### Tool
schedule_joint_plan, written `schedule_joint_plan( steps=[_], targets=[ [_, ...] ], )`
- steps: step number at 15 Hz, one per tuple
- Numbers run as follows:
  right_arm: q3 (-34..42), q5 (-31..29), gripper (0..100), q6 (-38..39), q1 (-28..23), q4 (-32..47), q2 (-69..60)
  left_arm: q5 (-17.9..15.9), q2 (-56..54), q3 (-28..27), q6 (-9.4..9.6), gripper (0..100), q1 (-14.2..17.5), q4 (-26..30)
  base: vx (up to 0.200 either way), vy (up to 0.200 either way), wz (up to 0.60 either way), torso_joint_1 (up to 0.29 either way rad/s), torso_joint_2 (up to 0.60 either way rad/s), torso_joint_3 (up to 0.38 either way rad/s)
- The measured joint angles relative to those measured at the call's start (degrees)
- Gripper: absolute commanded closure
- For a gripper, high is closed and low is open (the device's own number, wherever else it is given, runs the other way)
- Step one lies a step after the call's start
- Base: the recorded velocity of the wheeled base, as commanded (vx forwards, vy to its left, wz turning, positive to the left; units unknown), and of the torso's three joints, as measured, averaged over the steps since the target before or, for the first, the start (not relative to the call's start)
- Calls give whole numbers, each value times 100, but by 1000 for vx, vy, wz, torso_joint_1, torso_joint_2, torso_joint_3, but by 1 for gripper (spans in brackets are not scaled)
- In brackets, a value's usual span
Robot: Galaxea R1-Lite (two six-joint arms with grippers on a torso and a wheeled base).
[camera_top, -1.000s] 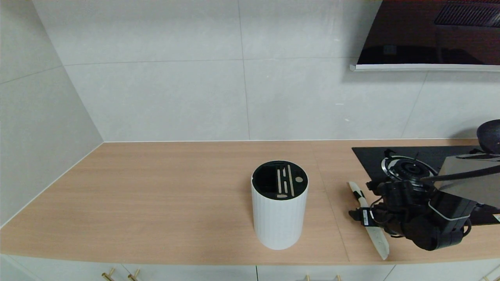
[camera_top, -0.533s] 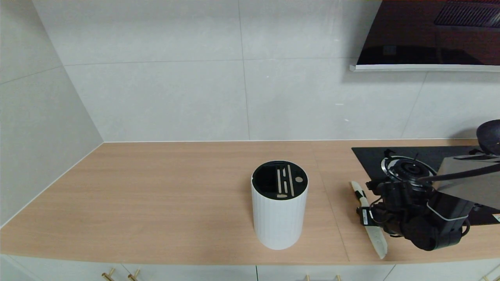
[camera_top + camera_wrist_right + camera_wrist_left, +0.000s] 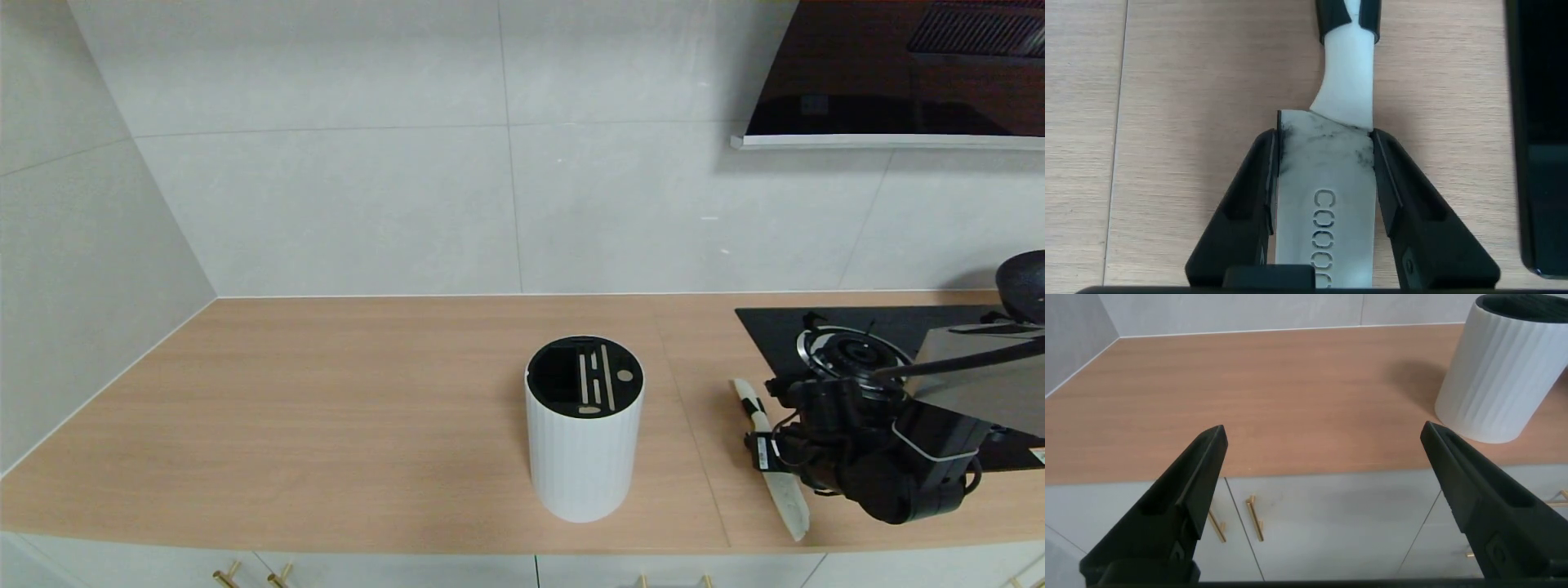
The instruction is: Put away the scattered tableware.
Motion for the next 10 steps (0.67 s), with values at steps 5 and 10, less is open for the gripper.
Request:
schedule_joint_plan(
  steps=[5,10],
  targets=[
    [177,-2,100,119,-69,112,-802,2,0,0,0,0,0,1,0,0,0,0,0,0],
    [-723,37,100,106,30,1495,-2050,0,0,0,1,0,0,0,0,0,0,0,0,0]
  ],
)
